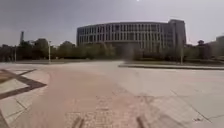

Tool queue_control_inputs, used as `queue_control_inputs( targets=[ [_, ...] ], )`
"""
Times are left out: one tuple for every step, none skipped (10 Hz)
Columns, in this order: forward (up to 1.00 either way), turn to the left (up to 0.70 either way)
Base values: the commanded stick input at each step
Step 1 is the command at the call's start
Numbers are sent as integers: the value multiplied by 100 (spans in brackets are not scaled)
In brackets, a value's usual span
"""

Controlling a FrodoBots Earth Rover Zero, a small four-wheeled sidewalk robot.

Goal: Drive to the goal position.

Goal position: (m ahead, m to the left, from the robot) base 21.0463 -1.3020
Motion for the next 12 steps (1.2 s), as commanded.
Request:
queue_control_inputs(
  targets=[
    [70,0],
    [70,0],
    [70,0],
    [70,0],
    [70,0],
    [70,0],
    [70,0],
    [70,0],
    [70,0],
    [70,0],
    [70,0],
    [70,0]
  ],
)
